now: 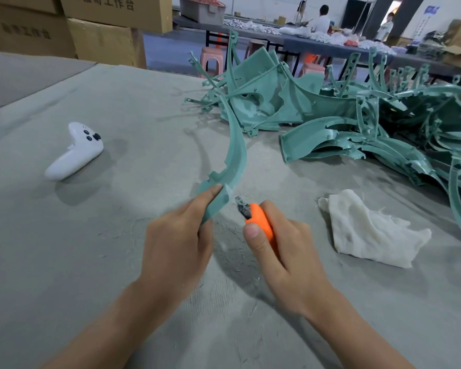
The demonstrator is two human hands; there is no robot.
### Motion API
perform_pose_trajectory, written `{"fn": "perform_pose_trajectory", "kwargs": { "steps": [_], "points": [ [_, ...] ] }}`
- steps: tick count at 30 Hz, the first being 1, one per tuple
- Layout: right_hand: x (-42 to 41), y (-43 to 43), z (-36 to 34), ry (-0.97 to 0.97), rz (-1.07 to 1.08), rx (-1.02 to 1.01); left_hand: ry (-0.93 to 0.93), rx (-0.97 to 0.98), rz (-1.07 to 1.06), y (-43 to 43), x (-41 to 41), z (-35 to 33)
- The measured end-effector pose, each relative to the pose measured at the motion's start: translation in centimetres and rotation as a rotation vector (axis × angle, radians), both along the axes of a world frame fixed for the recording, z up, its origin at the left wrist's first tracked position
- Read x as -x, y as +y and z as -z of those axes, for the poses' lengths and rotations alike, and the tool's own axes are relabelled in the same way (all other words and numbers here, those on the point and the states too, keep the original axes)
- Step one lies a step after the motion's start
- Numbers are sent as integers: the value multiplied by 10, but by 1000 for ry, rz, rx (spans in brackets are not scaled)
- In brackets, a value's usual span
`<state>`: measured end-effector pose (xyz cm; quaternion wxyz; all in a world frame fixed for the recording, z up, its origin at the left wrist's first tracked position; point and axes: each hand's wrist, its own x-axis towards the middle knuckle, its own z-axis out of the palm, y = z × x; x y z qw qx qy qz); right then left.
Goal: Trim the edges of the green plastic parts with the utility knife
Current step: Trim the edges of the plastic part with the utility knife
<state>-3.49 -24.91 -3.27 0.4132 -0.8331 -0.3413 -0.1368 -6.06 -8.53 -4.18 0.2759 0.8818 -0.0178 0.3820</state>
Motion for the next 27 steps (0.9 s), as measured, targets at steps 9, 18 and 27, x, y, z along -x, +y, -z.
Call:
{"fn": "perform_pose_trajectory", "kwargs": {
  "steps": [9,18,27],
  "points": [
    [-4,0,4,10,60,40,-54,-36,38,0,1,0],
    [-7,-5,-2,19,18,28,-132,-77,4,-2,-2,0],
    [-10,-7,-1,5,29,55,-155,-76,9,2,-3,0]
  ]
}}
